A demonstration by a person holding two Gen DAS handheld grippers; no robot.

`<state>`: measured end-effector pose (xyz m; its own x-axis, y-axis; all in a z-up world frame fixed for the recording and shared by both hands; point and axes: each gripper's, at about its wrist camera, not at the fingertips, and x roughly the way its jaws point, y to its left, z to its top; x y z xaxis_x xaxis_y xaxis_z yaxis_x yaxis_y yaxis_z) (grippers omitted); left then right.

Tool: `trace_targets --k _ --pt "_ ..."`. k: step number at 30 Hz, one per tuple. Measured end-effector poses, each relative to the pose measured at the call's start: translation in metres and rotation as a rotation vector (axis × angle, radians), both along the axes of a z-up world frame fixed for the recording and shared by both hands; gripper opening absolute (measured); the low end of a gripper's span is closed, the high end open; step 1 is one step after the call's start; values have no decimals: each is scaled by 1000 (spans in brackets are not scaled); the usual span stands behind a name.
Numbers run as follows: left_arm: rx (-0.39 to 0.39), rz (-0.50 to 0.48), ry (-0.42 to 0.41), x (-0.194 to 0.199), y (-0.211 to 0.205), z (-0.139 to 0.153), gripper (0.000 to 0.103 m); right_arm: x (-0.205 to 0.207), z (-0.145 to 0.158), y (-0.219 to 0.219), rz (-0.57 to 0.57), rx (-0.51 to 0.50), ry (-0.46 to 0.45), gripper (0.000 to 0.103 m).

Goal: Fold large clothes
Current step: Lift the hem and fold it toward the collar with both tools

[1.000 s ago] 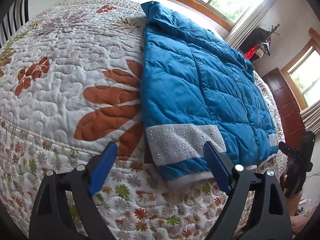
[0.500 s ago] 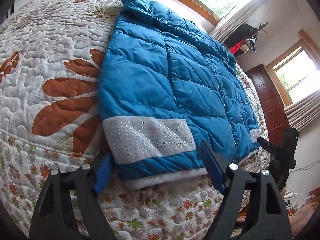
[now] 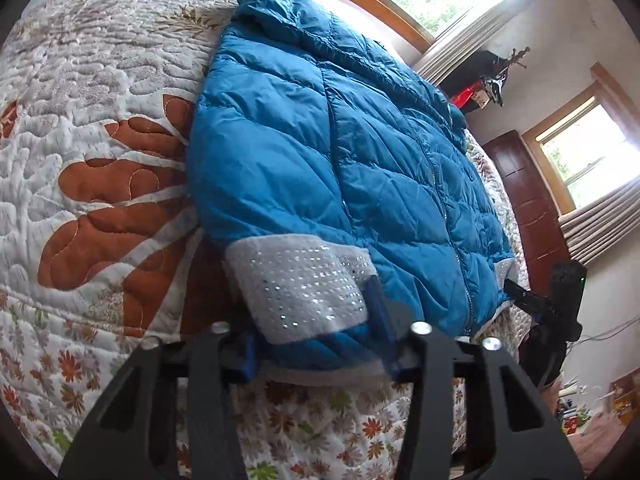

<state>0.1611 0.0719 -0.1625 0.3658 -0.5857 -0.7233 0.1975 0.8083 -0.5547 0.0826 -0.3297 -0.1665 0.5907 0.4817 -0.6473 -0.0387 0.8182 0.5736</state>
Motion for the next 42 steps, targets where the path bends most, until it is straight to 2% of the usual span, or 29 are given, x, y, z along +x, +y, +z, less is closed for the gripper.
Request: trace_targets --k 2,5,16,23,27,30,37,42 --pt "-36 8 11 1 3 -1 23 -2 4 3 1 -15 -12 24" --pt "-58 22 -6 -4 7 2 18 -10 13 8 0 -54 -47 21" --pt "-33 -6 -89 -30 14 19 16 -32 23 7 -8 -70 -98 19" --pt "-16 -35 -153 -59 21 27 16 -63 25 13 -17 -66 -130 19" --pt "-30 -33 -197 -57 23 34 16 -59 36 12 -22 -63 -157 18" --pt "-46 -54 -261 -45 19 56 16 -48 58 11 -1 -78 -209 17" --pt "-72 -77 -364 1 12 113 16 5 134 9 40 -160 -294 15" --pt "-134 -52 -344 62 10 146 16 67 183 -1 52 -177 -291 14"
